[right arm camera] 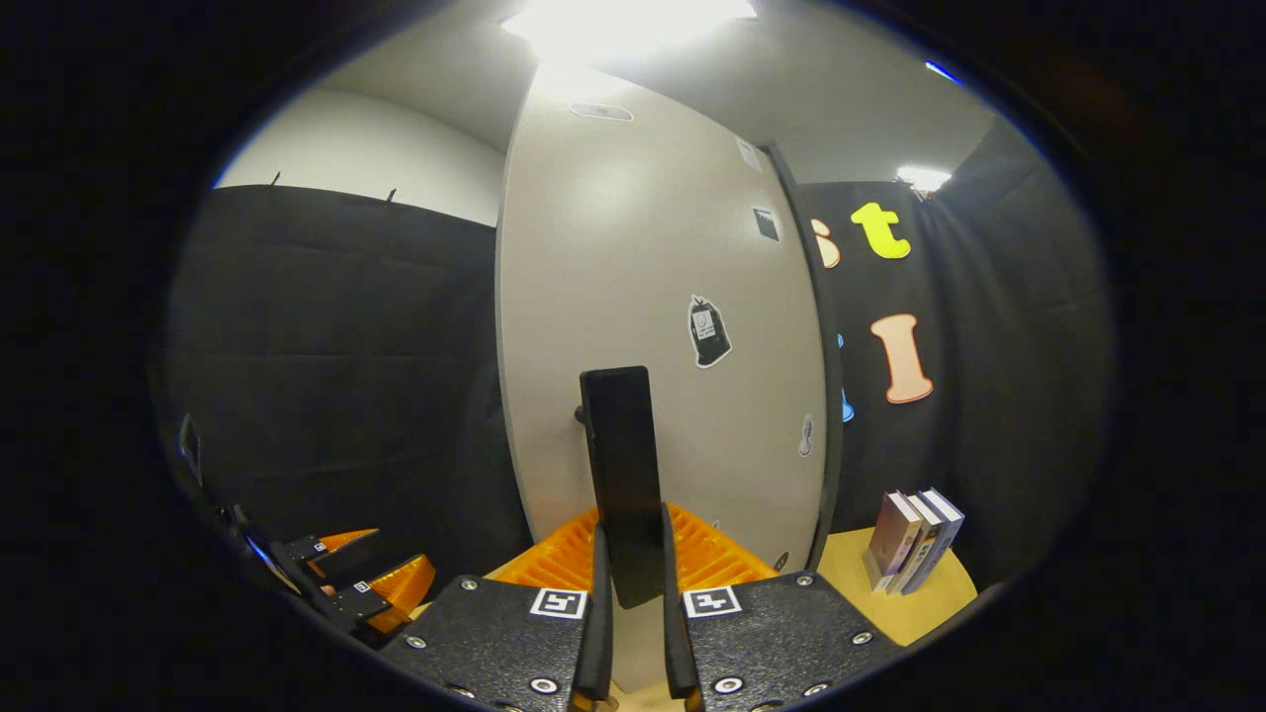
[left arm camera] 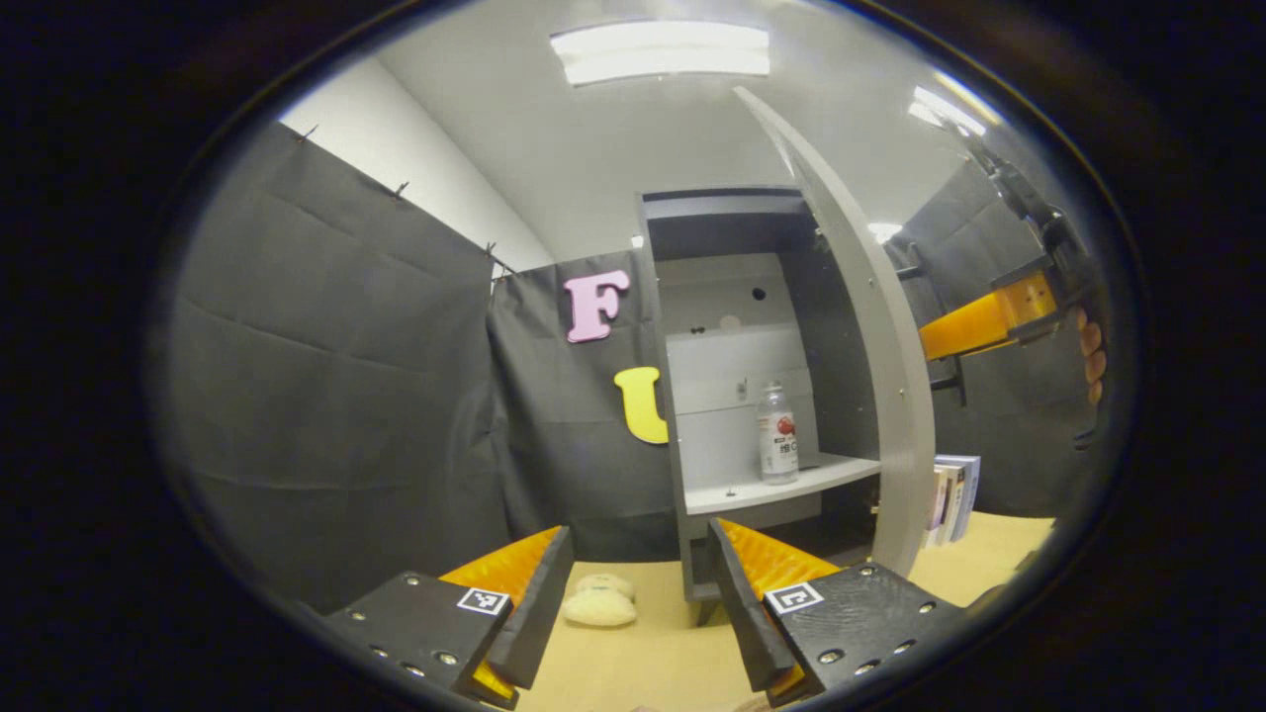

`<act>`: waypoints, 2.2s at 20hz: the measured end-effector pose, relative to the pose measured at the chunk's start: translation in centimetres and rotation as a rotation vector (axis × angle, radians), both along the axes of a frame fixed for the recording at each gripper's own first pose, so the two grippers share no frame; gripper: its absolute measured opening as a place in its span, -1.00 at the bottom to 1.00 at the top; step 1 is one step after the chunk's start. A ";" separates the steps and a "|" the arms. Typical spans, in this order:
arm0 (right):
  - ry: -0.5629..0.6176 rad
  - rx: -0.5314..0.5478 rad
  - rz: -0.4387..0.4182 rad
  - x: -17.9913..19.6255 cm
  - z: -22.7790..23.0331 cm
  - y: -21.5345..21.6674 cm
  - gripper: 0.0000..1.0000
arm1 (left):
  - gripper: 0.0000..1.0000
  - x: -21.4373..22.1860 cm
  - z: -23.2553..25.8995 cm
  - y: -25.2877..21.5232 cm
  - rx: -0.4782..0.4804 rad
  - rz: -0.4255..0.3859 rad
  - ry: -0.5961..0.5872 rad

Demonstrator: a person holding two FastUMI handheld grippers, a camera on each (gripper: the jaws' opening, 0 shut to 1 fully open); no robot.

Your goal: Open the cabinet door with the right hand, grasp the bottle in the cabinet with the left hand and place it on the coaster, then close the cabinet door with the right hand.

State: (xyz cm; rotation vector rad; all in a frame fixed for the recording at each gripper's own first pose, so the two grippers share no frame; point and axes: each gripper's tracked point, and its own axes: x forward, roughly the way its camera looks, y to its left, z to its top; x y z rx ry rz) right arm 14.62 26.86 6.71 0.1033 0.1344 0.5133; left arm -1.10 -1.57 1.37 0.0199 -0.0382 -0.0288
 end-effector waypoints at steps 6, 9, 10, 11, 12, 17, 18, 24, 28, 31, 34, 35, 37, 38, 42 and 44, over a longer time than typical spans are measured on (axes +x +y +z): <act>-0.007 0.003 -0.035 -0.1 0.1 -1.8 -0.58 | 0.56 0.9 0.2 -3.8 -0.010 -0.057 -0.005; -0.011 -0.003 -0.055 0.0 0.1 -2.7 -0.59 | 0.63 1.2 0.6 -5.7 -0.010 -0.080 -0.008; -0.012 -0.005 -0.063 0.0 0.1 -3.0 -0.59 | 0.63 1.2 0.6 -6.3 -0.012 -0.087 -0.008; -0.013 -0.008 -0.070 0.1 0.1 -3.4 -0.59 | 0.63 1.2 0.7 -6.9 -0.015 -0.094 -0.008; -0.012 -0.007 -0.075 0.1 0.1 -3.6 -0.60 | 0.63 1.2 0.8 -7.4 -0.016 -0.100 -0.008; -0.012 -0.005 -0.111 0.4 0.1 -5.0 -0.65 | 0.56 0.9 1.1 -10.2 -0.014 -0.127 -0.009; -0.014 -0.010 -0.116 0.4 0.1 -5.3 -0.65 | 0.57 0.8 1.1 -10.8 -0.016 -0.131 -0.008; -0.033 -0.025 -0.153 1.1 0.2 -7.2 -0.65 | 0.57 0.1 0.6 -12.9 -0.022 -0.132 0.016; -0.030 -0.006 -0.184 1.3 0.2 -8.0 -0.70 | 0.56 0.2 0.3 -14.2 -0.040 -0.124 0.035; -0.025 0.022 -0.144 0.7 0.2 -7.1 -0.74 | 0.57 0.7 0.6 -15.0 -0.043 -0.133 0.042; -0.046 0.012 -0.146 0.9 0.3 -7.9 -0.75 | 0.55 2.3 1.2 -15.6 -0.043 -0.147 0.040; -0.044 0.006 -0.162 0.8 0.2 -8.3 -0.75 | 0.55 3.1 1.5 -15.8 -0.044 -0.153 0.039; -0.035 -0.005 -0.205 0.6 -0.1 -9.4 -0.75 | 0.57 5.0 2.1 -16.1 -0.041 -0.162 0.028; -0.029 -0.010 -0.236 0.7 -0.4 -10.1 -0.71 | 0.57 6.0 2.3 -16.4 -0.038 -0.167 0.022; -0.020 -0.029 -0.345 0.2 -0.8 -12.8 0.30 | 0.56 10.2 3.4 -17.8 -0.057 -0.209 0.013; -0.020 -0.052 -0.422 0.3 -1.0 -14.4 0.93 | 0.56 12.6 3.6 -18.6 -0.064 -0.236 0.020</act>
